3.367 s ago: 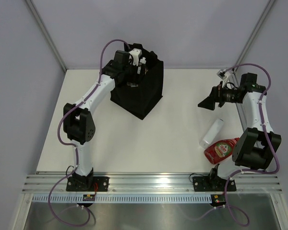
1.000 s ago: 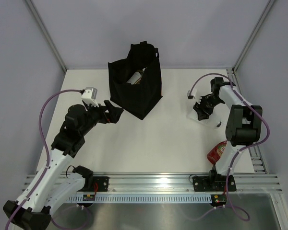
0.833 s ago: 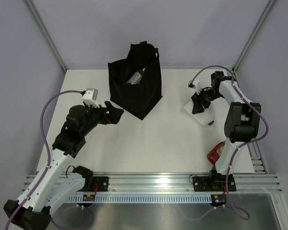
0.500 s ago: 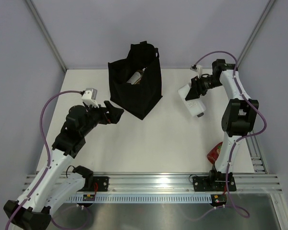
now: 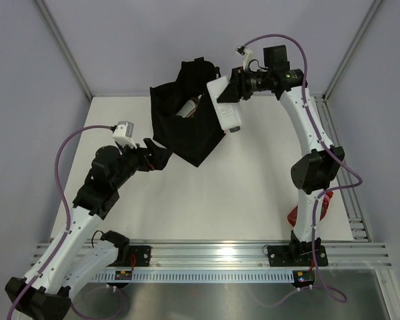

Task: Place the personal care products into the canvas bag

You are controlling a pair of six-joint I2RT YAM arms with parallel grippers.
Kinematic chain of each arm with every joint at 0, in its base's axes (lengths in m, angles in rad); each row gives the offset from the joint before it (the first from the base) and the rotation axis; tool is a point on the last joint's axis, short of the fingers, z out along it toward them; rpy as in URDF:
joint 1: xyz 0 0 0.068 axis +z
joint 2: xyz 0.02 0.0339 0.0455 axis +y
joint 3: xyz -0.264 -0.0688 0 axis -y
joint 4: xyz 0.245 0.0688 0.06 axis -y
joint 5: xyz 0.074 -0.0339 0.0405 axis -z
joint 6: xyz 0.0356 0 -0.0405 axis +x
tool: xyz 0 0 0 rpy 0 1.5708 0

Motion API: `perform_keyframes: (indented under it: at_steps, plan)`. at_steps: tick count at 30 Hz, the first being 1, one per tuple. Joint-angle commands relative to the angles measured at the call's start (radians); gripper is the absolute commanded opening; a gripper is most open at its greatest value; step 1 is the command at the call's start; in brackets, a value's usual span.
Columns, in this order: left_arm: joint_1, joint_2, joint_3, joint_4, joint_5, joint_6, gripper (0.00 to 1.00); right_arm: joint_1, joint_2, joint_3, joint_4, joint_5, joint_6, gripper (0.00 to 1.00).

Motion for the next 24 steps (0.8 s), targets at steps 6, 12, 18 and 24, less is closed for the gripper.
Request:
perform_keyframes:
  at_steps: [6, 12, 18, 24]
  plan:
    - [0.000, 0.029, 0.020, 0.037, -0.009, -0.018, 0.99, 0.148, 0.067, 0.313, 0.513, 0.119, 0.623, 0.00]
    - [0.000, -0.004, 0.009, 0.006, -0.034, -0.017, 0.99, 0.208, 0.101, 0.310, 0.706, 0.356, 0.816, 0.00]
    - [0.000, -0.030, -0.020, 0.001, -0.062, -0.018, 0.99, 0.255, 0.119, 0.216, 0.788, 0.519, 0.794, 0.00]
    - [0.000, -0.043, -0.044, 0.007, -0.071, -0.017, 0.99, 0.257, 0.113, 0.129, 0.723, 0.602, 0.703, 0.00]
